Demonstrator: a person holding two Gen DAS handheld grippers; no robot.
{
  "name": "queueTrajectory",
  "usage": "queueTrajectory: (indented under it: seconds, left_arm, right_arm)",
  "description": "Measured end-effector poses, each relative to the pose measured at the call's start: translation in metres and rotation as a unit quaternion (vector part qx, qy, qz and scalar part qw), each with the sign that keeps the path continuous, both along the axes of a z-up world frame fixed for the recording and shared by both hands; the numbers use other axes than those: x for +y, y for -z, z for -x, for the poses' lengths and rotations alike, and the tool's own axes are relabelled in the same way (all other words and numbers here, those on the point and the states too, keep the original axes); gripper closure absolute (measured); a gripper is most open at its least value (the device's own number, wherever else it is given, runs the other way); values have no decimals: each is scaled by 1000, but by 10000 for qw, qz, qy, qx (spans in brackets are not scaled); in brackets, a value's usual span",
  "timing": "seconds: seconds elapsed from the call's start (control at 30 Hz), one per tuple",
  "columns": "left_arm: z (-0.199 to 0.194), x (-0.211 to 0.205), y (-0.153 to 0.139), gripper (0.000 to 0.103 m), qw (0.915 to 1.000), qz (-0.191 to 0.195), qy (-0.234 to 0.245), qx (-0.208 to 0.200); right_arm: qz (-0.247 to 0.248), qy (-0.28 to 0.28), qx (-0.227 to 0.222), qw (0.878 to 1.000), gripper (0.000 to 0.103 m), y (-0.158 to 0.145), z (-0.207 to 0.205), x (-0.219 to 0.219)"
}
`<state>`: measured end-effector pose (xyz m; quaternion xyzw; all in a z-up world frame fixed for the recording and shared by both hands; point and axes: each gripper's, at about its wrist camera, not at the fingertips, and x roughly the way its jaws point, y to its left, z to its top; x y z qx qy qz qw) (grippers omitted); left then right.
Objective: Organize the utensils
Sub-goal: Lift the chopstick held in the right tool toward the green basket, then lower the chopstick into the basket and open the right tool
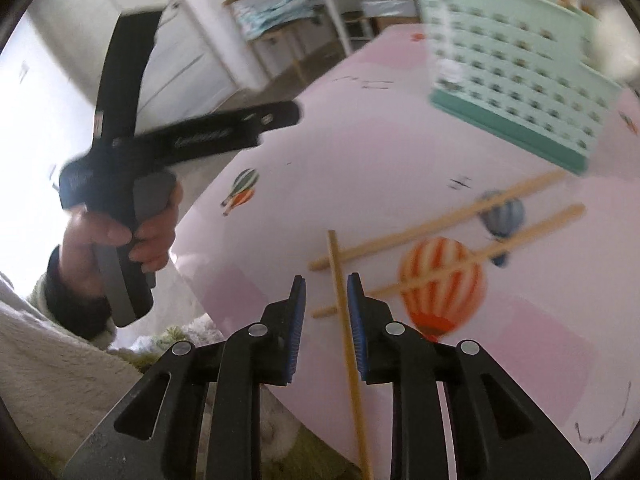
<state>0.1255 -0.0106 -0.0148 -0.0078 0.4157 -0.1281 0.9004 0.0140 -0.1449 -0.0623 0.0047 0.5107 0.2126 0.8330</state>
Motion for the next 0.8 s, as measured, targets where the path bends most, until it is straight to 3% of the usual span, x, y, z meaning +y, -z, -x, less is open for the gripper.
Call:
queueTrajectory:
  seconds: [0.2,0.27,0.3,0.43,0.6,0.73,0.8]
  left_arm:
    - [-1,5,1,7,9999,-104,-75,-12]
    - [-2,6,2,7,9999,-88,-88,14]
    - [-2,7,3,7,9999,-86,-95,20]
    - [-3,7,3,7,9999,-84,-96,17]
    - [-5,9,7,7,9999,-30,-104,89]
    - [-5,9,9,7,9999,-12,-89,92]
    - [-5,8,9,7,9999,-3,-78,95]
  right_arm:
    - [602,-269,-89,9978,82,13,-11,21]
    - [775,-286,-98,9965,88,17,-13,24]
    - [815,-256,-97,9963,97,18,-13,24]
    - [736,-72,-170,9971,98,11,-12,14]
    - [436,352,-446,9974,98,-22,-12,-10]
    - [15,918,-1024,9905,99,-72,-15,-44]
    - [-218,1262,-1526,9800,99,-105,-17,-65]
